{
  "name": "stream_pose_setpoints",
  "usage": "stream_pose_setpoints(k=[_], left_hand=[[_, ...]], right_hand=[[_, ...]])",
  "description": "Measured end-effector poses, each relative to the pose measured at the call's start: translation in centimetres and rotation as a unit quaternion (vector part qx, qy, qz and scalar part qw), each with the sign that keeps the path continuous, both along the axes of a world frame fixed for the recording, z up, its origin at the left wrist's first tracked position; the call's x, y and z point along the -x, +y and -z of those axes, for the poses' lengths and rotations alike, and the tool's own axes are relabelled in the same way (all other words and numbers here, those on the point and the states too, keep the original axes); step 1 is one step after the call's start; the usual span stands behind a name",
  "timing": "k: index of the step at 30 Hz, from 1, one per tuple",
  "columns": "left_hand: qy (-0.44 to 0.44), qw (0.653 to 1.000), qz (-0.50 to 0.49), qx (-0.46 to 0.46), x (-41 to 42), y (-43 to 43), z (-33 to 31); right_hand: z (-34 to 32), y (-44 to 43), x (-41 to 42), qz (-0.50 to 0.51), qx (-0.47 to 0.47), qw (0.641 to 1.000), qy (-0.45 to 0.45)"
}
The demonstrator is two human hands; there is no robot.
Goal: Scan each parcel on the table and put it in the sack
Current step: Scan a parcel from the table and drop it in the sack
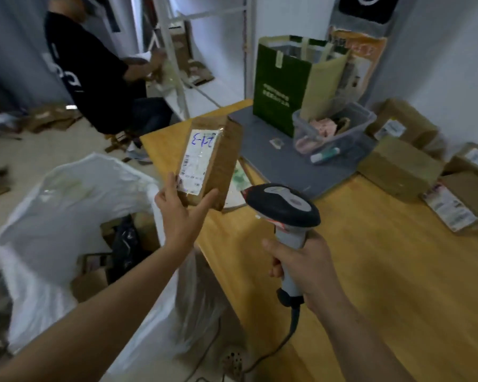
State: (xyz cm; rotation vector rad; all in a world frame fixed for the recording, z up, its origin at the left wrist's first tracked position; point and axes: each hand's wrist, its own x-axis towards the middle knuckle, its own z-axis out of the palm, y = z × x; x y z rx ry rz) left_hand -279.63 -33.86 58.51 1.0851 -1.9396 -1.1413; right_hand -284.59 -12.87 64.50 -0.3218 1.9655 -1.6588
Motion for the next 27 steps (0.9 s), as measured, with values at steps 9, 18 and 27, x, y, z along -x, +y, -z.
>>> stream_pose_setpoints(k=[9,18,27], left_hand=[[-0.086,0.946,-0.287,-0.122,-14.1,-6.4,5.5],[-0.22,0.938,-0.185,-0.196,-13.2,-7.7,8.6],[-0.128,0.982,0.135,0.031,2.7,1.9,3.9]], right_hand=[[1.5,-5.6,-3.9,-0.134,-0.018,0.991,-0.016],[1.7,-5.8,-3.9,-0.107,-0.035,0.992,-0.055],[0.6,-0.9,1.1,0.13,0.109,0.963,-0.208]])
